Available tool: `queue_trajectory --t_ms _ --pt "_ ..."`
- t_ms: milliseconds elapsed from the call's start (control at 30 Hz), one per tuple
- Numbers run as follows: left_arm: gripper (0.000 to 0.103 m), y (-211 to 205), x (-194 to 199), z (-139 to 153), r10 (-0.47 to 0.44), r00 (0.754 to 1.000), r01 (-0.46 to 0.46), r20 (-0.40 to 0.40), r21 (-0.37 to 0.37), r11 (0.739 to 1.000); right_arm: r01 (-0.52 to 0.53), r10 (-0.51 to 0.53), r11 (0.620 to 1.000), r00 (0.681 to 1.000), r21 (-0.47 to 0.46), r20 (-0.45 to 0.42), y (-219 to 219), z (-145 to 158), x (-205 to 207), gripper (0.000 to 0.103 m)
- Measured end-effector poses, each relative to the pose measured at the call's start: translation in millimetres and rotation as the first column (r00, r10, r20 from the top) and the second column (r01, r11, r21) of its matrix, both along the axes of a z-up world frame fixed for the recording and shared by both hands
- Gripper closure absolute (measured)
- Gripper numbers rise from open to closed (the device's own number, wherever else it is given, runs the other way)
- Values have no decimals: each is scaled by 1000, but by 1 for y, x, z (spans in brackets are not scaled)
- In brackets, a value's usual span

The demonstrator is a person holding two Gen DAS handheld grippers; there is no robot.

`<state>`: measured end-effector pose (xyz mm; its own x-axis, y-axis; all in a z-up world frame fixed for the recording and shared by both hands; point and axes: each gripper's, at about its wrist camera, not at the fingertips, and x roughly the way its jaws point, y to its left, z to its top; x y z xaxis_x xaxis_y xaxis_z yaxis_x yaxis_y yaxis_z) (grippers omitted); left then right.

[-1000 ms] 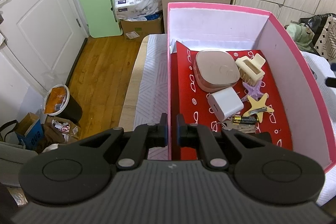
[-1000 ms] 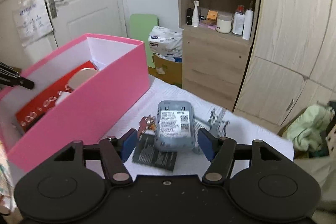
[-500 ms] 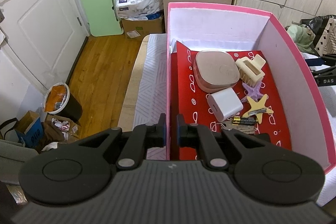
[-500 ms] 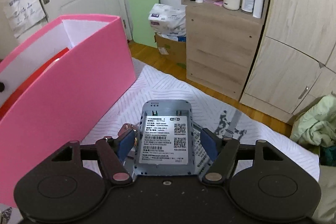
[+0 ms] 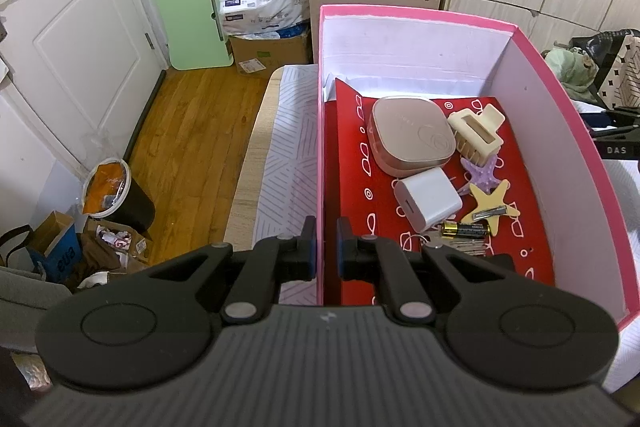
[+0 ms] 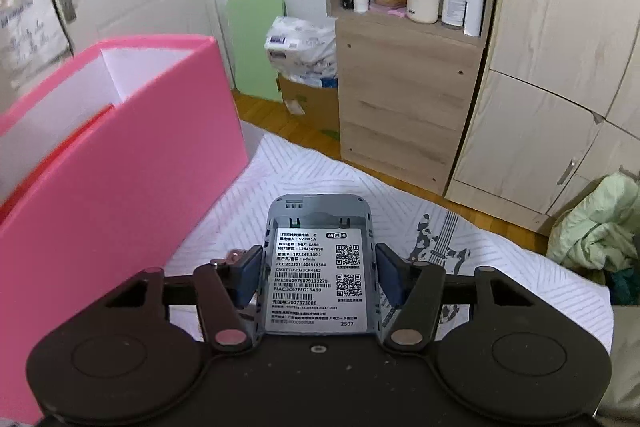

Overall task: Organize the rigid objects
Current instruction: 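Lower the grey router into the pink box and open the right tool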

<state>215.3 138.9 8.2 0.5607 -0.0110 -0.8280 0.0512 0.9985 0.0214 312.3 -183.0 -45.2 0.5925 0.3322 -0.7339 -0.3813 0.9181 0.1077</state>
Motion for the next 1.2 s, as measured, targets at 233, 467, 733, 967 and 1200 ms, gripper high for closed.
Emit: queue_trajectory --t_ms 233,467,733,967,1200 --pt "96 3 0 0 0 1000 0 4 -14 1000 12 -14 999 999 36 52 -2 26 -30 39" --pt "96 4 2 0 -4 1000 4 0 -25 1000 -145 135 988 975 44 175 22 88 -83 39" --pt "96 6 1 -1 2 1000 -2 3 -43 999 -487 480 873 866 21 143 96 130 -99 39" --pt "96 6 1 -1 -13 1000 14 5 -40 999 -536 540 840 841 88 -38 149 97 -78 39" --pt "96 8 1 -1 -23 1000 24 10 -51 998 -535 534 844 828 45 -172 178 62 -60 39"
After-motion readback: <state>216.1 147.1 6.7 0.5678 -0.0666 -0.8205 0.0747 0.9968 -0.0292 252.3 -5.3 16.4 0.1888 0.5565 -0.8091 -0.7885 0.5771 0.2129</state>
